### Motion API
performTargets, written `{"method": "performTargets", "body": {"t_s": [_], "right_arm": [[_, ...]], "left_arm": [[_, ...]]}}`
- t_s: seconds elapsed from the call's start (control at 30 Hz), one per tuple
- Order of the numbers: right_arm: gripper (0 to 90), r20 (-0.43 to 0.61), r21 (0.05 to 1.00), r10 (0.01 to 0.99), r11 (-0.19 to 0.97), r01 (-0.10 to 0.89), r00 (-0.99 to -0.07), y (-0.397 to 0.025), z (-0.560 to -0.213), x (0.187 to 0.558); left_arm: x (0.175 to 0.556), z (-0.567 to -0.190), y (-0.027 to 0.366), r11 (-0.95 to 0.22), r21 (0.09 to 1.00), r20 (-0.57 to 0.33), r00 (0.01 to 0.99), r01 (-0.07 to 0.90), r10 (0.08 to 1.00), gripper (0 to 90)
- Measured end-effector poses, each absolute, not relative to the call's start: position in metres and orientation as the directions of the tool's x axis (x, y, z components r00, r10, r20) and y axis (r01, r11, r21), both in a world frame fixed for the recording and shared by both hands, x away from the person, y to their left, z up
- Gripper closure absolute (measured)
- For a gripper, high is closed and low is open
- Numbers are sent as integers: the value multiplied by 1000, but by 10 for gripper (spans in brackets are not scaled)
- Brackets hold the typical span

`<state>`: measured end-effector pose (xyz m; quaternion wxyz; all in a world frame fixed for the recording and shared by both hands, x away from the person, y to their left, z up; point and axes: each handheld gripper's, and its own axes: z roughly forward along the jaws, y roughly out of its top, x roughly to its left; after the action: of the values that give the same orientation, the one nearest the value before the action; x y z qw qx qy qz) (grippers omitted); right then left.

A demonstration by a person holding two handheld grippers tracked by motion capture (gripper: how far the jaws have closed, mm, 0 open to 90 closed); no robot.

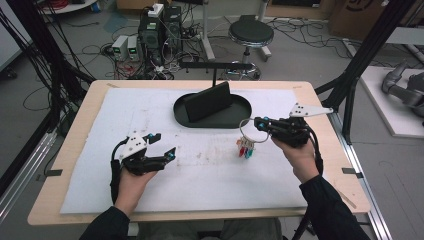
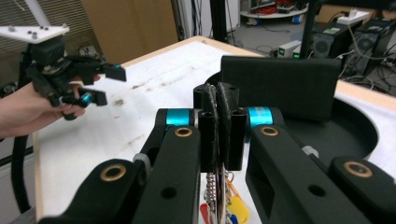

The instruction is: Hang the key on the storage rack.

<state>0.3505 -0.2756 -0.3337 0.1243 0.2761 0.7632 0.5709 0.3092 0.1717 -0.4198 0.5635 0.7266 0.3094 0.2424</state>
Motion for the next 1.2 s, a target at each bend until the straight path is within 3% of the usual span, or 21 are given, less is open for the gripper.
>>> {"method": "performTargets", "body": {"t_s": [0.63,1.2], "right_arm": [[878,82,960,610,163,226,-788,-271,-298,393],[878,80,968,653,130,216,-753,-257,-289,435]], "left_arm": [[308,-420,172,-168,972,4,699,166,715,255],[307,-422,175,-168,971,4,699,167,715,255]]}}
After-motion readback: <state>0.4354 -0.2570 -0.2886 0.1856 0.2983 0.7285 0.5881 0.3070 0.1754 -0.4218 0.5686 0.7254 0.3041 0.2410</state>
